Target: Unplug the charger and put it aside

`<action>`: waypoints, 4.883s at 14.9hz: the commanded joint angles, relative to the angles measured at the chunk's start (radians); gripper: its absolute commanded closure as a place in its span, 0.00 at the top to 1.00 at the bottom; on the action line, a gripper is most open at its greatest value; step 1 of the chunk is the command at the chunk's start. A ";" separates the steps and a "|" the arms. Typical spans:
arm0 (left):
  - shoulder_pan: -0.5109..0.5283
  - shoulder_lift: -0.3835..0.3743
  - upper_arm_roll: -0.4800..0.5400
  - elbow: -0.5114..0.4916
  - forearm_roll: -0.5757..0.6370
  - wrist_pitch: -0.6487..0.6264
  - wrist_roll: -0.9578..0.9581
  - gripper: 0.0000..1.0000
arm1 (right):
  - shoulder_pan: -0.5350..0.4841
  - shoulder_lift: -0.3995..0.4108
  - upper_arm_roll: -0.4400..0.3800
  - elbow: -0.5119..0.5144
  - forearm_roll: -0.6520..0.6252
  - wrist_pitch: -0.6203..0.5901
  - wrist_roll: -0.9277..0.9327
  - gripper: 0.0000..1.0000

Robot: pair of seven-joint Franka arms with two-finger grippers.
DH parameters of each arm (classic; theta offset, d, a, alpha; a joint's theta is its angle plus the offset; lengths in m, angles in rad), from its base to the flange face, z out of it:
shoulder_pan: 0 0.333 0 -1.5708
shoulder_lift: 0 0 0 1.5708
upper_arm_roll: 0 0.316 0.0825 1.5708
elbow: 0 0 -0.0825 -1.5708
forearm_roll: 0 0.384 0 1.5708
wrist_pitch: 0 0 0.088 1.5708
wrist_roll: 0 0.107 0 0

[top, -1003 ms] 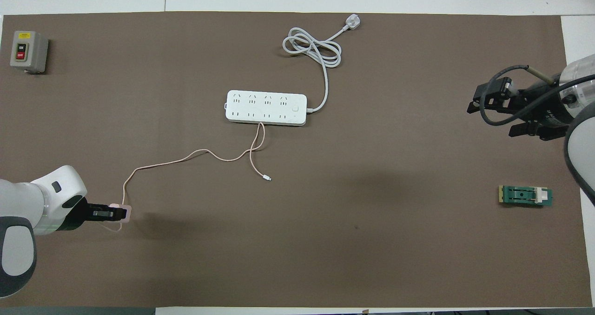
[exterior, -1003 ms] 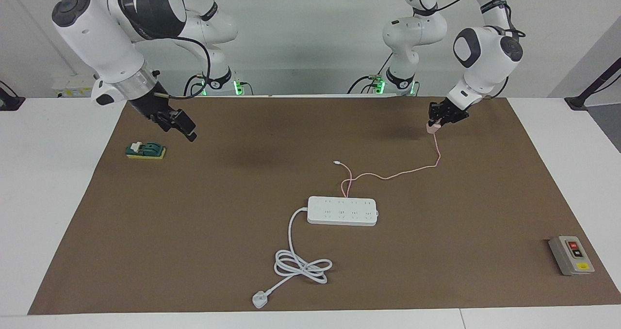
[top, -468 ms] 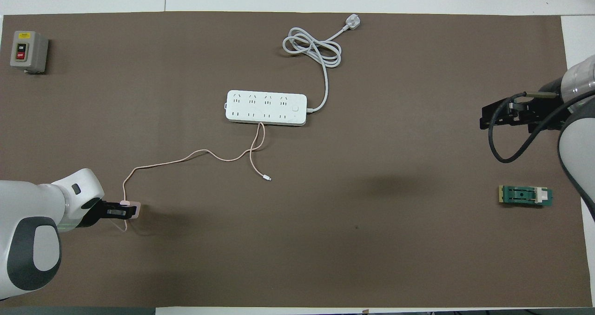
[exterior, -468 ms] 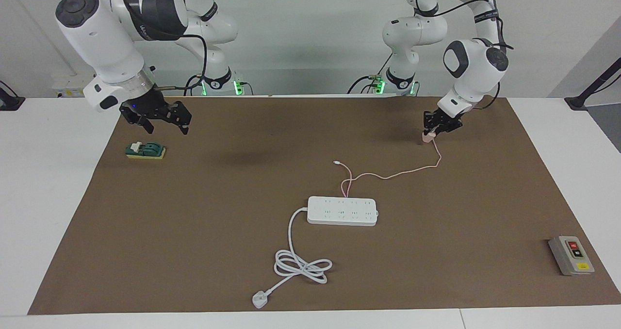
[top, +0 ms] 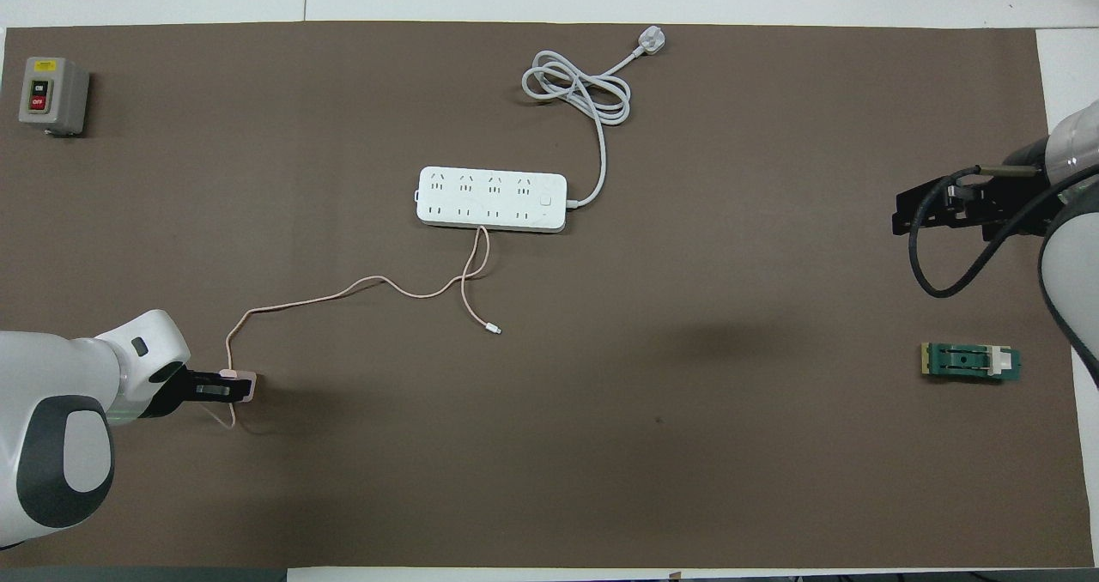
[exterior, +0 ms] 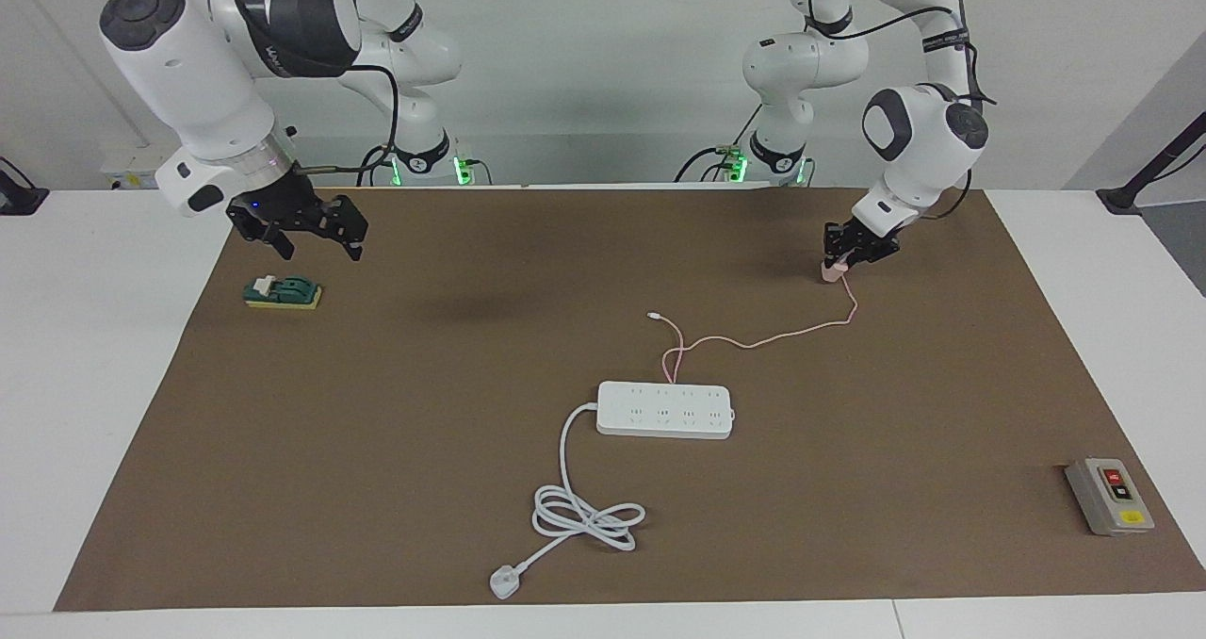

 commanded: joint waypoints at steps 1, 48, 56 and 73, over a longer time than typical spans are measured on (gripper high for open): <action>0.030 -0.005 0.001 -0.015 -0.016 0.024 0.023 0.90 | -0.019 0.020 0.013 0.029 -0.046 -0.027 -0.079 1.00; 0.010 0.222 -0.022 0.974 0.192 -0.605 -0.412 1.00 | -0.059 0.015 -0.059 0.121 -0.045 -0.139 -0.176 1.00; -0.116 0.211 0.071 0.956 0.192 -0.622 -0.471 1.00 | -0.059 0.015 -0.059 0.121 -0.045 -0.139 -0.176 1.00; -0.142 0.191 0.065 0.931 0.192 -0.711 -0.369 1.00 | -0.059 0.015 -0.059 0.119 -0.045 -0.139 -0.176 1.00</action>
